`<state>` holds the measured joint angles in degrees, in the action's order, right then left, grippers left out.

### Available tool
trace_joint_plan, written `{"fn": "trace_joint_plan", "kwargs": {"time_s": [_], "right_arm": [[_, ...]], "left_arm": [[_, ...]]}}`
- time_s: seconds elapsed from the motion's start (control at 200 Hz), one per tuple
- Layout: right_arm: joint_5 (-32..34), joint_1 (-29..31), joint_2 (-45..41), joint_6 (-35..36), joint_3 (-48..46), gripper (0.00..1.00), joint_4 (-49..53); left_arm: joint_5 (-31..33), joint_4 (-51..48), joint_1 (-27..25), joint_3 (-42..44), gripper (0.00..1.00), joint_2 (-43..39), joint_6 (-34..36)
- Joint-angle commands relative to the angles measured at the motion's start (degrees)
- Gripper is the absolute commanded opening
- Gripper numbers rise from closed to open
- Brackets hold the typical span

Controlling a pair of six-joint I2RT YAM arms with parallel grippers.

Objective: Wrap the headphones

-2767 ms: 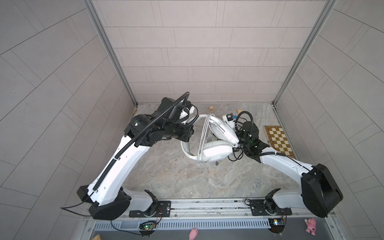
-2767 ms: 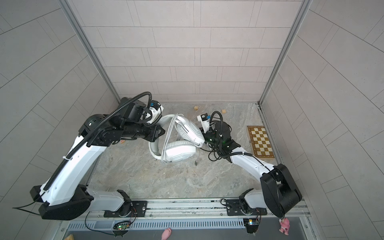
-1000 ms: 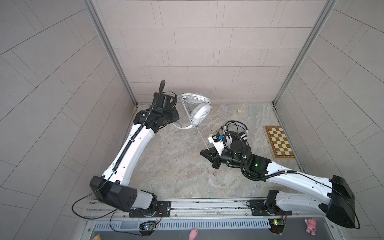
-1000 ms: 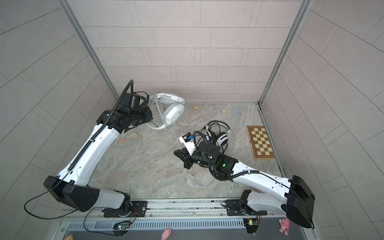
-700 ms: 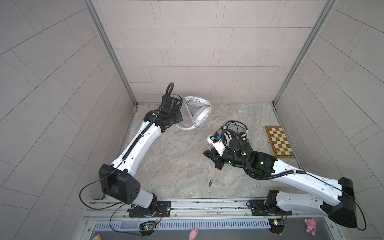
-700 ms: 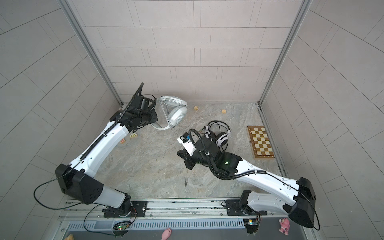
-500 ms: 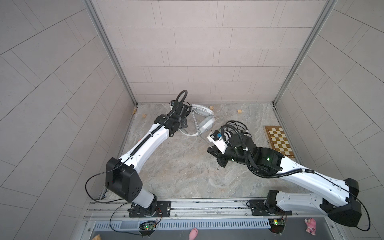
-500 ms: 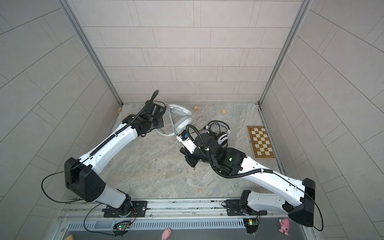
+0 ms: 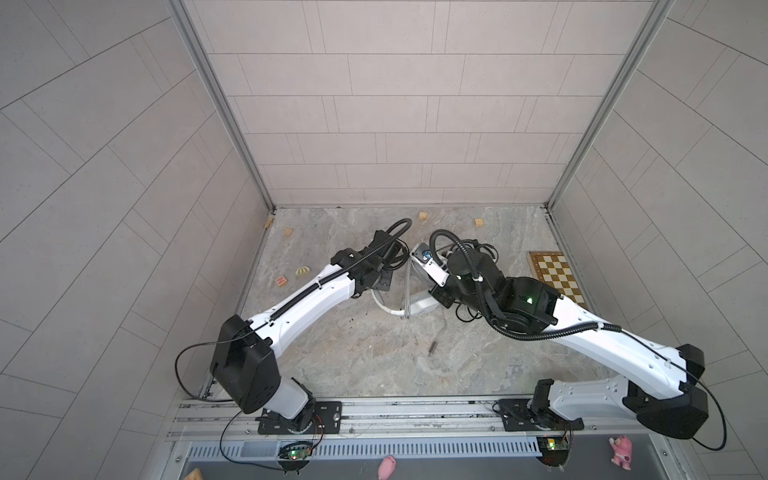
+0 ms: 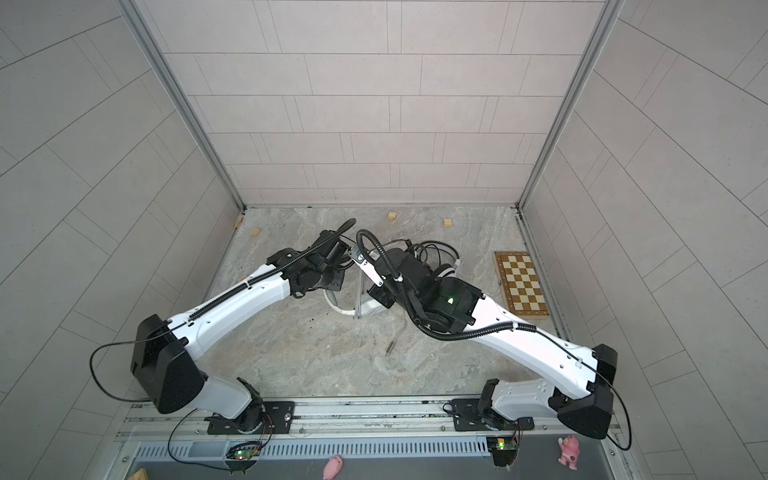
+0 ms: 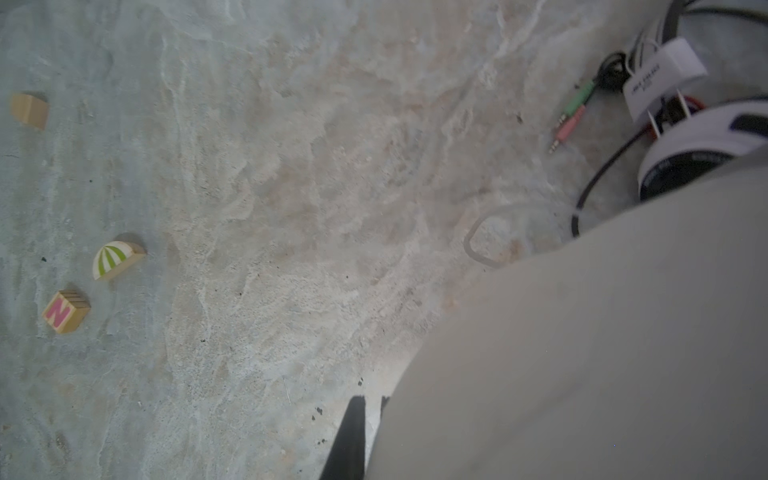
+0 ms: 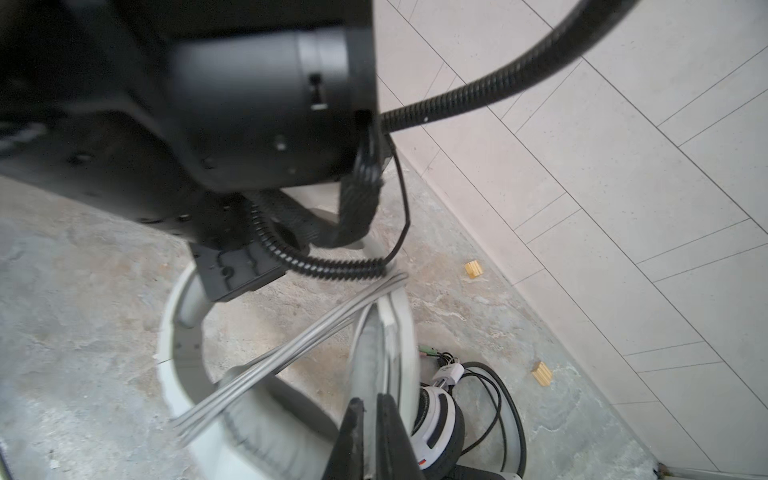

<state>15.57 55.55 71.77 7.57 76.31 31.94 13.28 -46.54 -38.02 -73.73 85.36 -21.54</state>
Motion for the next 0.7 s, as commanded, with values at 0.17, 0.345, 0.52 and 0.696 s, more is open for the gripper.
{"fn": "trace_joint_plan", "kwargs": {"time_s": [0.17,0.345,0.52,0.696], "right_arm": [[-8.3,-6.3,-11.5,-12.6,-18.3,0.12,-8.4],[-10.2,-6.9,-17.0,-22.8,-30.2,0.2,-9.8],[-14.3,-6.9,-12.5,-36.7,-39.1,0.35,-15.2],[-12.0,-6.4,-9.5,-50.7,-46.8,0.42,-25.6]], "left_arm": [[7.7,4.4,1.2,3.7,0.0,-8.7,-0.8],[7.4,6.7,1.9,4.7,0.0,-10.2,-1.9],[6.0,7.7,3.3,5.2,0.0,-10.9,-4.1],[4.6,8.4,5.1,7.2,0.0,-12.7,-6.2]]}}
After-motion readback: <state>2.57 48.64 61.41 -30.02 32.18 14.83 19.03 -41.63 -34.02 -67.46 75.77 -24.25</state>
